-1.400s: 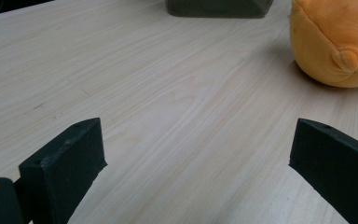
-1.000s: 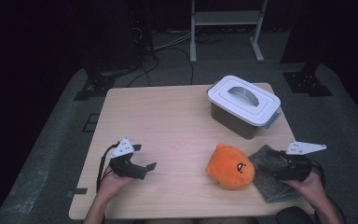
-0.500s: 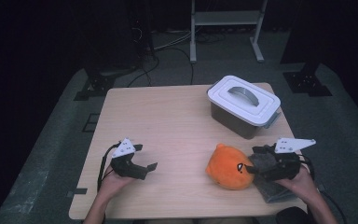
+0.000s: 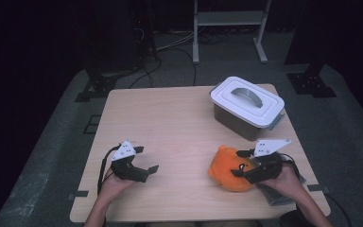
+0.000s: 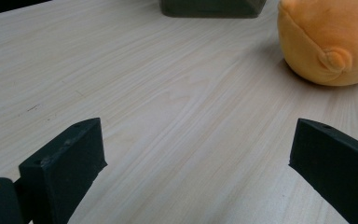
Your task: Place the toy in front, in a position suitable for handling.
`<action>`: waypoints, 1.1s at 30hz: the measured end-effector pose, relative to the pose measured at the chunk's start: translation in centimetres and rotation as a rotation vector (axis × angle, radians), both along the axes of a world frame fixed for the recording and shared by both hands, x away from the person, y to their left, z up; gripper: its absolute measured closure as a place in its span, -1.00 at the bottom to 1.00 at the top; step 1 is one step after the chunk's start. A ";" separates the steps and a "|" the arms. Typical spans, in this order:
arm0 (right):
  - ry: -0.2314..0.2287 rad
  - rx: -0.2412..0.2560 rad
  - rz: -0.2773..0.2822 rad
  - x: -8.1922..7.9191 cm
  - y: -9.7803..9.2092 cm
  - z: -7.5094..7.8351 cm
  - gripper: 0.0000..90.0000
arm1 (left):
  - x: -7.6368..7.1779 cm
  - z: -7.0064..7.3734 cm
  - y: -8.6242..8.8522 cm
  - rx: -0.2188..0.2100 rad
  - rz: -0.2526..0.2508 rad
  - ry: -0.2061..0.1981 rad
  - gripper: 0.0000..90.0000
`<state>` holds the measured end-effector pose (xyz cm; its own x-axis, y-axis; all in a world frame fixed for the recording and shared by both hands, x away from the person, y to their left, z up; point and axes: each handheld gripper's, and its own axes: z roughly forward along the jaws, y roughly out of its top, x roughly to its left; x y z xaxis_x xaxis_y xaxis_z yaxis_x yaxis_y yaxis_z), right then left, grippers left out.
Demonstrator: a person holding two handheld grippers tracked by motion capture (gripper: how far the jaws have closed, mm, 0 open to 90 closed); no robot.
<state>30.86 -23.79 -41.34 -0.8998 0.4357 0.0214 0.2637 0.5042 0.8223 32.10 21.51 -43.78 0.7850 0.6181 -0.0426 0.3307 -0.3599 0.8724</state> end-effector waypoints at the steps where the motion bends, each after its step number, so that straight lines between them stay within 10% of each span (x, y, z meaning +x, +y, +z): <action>1: -0.004 -0.015 -0.002 0.0 0.1 -0.2 -0.26 | 0.0 0.0 0.0 -0.001 0.000 0.000 -0.95; 10: -0.006 -0.042 -0.022 0.5 0.0 -0.4 0.40 | 0.0 0.0 0.1 -0.003 0.004 -0.001 -0.95; 33: -0.039 0.056 0.205 2.3 6.8 5.1 0.47 | 0.1 0.2 0.8 -0.011 0.022 -0.006 -0.95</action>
